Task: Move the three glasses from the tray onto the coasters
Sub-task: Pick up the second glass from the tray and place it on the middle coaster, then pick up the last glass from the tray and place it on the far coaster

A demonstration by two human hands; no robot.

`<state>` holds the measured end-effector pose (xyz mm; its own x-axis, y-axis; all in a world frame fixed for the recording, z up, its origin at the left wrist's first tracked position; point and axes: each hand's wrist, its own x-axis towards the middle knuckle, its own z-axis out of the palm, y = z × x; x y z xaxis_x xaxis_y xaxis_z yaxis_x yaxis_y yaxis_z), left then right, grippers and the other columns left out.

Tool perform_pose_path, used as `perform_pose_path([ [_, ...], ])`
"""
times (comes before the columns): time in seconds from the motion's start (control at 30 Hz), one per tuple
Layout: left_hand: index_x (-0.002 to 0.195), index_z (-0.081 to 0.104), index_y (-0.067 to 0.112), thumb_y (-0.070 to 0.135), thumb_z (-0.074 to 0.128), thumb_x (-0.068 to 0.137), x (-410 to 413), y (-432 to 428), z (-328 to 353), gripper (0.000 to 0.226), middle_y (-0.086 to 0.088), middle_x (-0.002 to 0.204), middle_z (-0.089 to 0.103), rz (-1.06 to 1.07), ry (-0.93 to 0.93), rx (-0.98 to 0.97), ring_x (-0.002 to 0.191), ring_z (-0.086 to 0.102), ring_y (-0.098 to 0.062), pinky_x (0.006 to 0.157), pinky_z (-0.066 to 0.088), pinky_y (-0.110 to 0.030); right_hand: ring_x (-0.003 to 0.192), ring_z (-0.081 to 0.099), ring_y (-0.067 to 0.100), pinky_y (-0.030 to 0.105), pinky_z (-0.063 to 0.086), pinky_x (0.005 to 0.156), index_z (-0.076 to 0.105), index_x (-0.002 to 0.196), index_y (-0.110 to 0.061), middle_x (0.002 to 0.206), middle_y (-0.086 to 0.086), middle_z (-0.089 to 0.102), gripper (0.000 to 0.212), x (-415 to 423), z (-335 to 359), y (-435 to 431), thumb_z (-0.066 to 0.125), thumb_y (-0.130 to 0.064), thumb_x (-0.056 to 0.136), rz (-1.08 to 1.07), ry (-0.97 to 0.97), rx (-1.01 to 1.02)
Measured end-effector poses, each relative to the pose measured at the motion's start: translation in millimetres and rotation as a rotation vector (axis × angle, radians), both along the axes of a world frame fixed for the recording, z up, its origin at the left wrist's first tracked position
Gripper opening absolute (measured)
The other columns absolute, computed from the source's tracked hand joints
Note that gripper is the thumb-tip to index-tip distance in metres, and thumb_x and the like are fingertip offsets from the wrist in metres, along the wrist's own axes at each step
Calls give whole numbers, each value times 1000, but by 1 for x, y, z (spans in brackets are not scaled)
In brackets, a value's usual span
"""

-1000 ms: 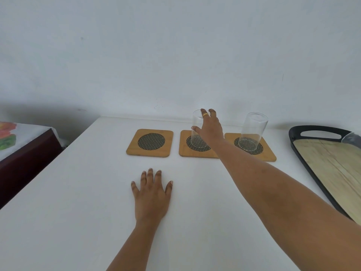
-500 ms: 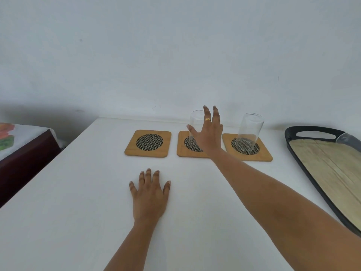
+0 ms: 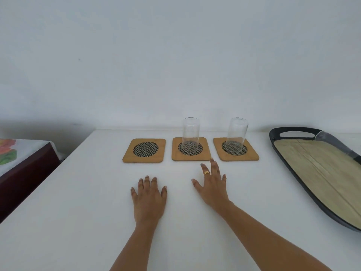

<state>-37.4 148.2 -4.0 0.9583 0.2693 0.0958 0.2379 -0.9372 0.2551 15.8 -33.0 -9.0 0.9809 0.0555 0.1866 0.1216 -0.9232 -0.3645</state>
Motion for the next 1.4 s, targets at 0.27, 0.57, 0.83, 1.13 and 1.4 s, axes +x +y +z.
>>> perform_pose_path([
  [0.27, 148, 19, 17, 47, 24, 98, -24, -20, 0, 59, -6, 158, 17, -23, 26, 13, 147, 11, -24, 119, 11, -47, 148, 1, 15, 47, -1, 119, 18, 148, -30, 161, 1, 5, 61, -28, 0, -27, 26, -56, 94, 6, 172, -76],
  [0.57, 148, 18, 18, 45, 24, 98, -51, -45, 4, 57, -5, 159, 14, -54, 65, -41, 148, 6, -24, 119, 7, -50, 148, 2, 15, 48, -2, 118, 22, 147, -29, 160, 1, 9, 59, -61, 6, -65, 29, -55, 94, -41, 191, -39],
  [0.83, 146, 22, 20, 42, 32, 97, -56, -96, 9, 55, 1, 158, 17, -183, -5, -62, 146, 15, -14, 118, 15, -46, 148, 4, 17, 46, 1, 119, 23, 147, -20, 160, 5, 11, 63, -69, 11, -115, 32, -53, 95, -116, 205, 0],
  [1.13, 144, 26, 20, 43, 34, 97, -29, -175, 12, 53, 1, 157, 20, -377, 13, -51, 145, 16, -13, 118, 16, -46, 143, 25, 23, 38, 24, 115, 38, 140, -9, 154, 9, 27, 56, -45, 42, -193, 42, -42, 95, -174, -14, 46],
  [1.4, 146, 23, 19, 45, 32, 97, 21, -235, 9, 56, 0, 158, 17, -434, 40, -49, 147, 11, -15, 118, 13, -49, 146, 15, 24, 47, 17, 117, 31, 143, -9, 156, 10, 21, 60, 0, 57, -302, 43, -43, 94, -369, 22, -141],
])
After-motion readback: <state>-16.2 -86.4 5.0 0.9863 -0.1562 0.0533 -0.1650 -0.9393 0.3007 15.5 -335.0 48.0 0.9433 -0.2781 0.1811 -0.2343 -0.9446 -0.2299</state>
